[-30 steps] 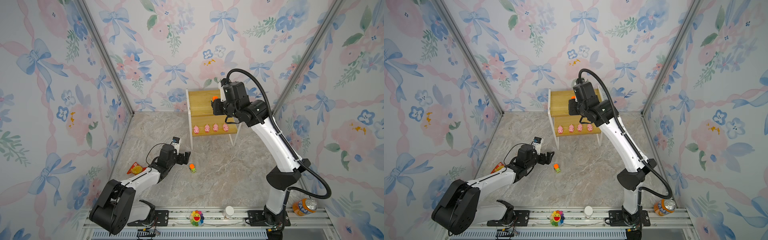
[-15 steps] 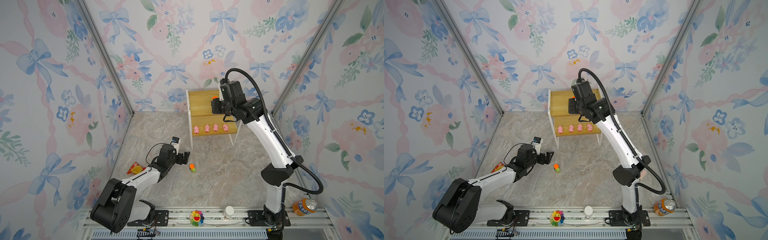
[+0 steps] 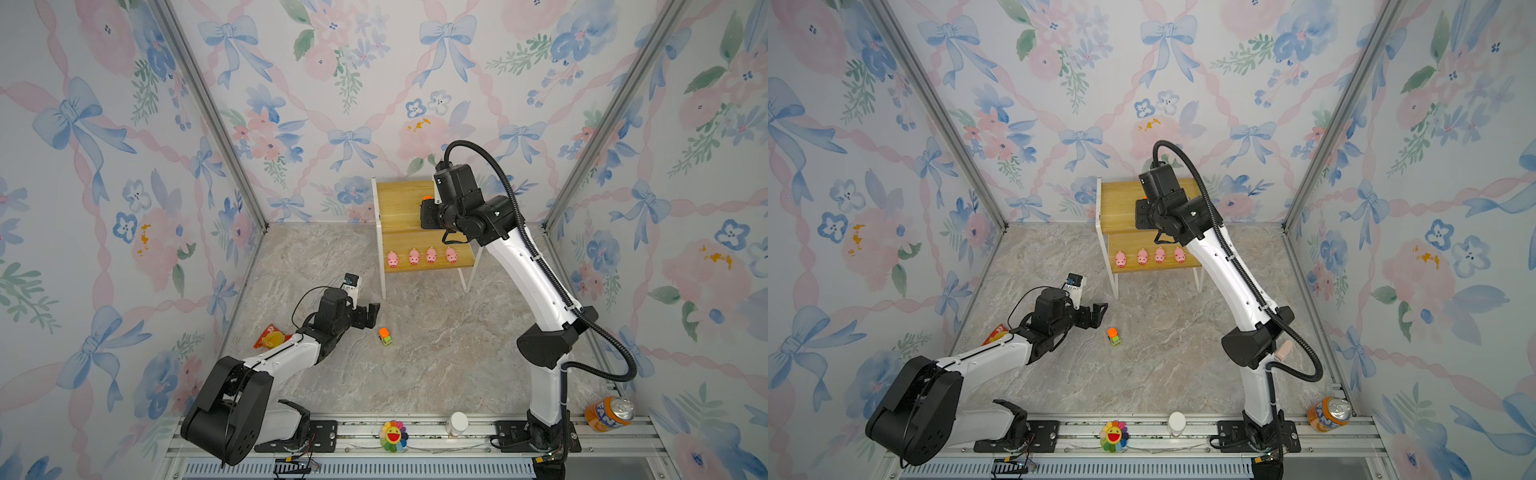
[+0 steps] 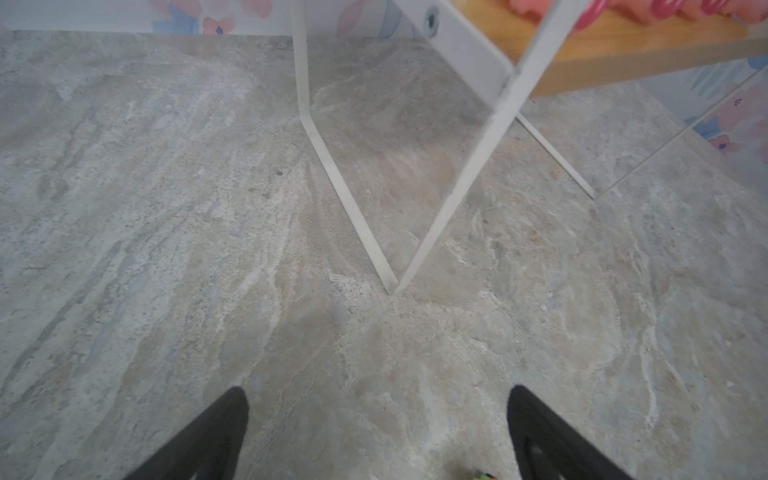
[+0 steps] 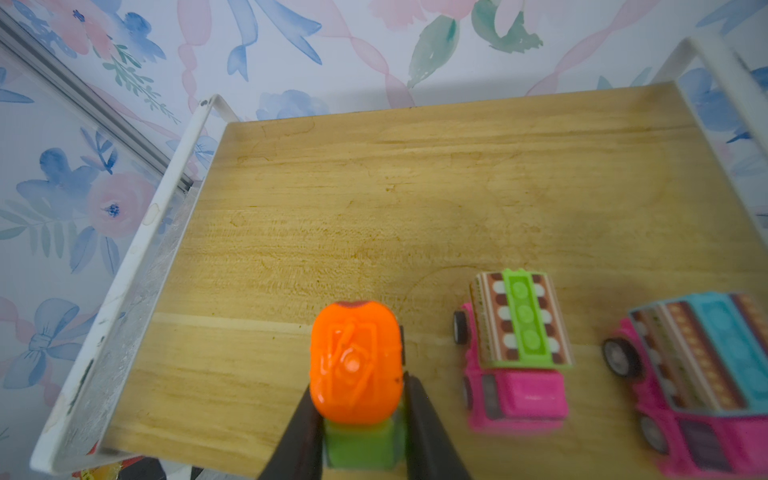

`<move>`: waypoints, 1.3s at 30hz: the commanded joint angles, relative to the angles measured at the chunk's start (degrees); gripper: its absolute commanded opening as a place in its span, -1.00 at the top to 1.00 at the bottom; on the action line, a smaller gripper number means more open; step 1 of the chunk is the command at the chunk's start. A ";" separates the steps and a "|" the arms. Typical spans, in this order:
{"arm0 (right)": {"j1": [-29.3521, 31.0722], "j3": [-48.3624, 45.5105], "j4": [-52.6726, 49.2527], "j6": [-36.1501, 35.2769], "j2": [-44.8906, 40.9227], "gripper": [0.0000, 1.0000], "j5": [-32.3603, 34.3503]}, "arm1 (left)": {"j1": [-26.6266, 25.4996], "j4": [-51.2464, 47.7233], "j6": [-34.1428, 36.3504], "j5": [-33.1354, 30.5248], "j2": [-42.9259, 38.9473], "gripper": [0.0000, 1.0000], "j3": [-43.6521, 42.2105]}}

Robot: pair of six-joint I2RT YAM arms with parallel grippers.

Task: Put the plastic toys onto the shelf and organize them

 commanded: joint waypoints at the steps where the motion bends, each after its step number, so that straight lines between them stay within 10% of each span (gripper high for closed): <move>1: -0.54 1.48 0.50 -0.53 1.21 0.65 -0.25 | 0.63 -0.19 0.65 0.77 0.54 -0.96 1.19; 39: -0.71 1.09 2.90 -3.18 3.00 0.33 -2.06 | 1.78 -0.16 0.76 1.18 1.31 -0.96 1.28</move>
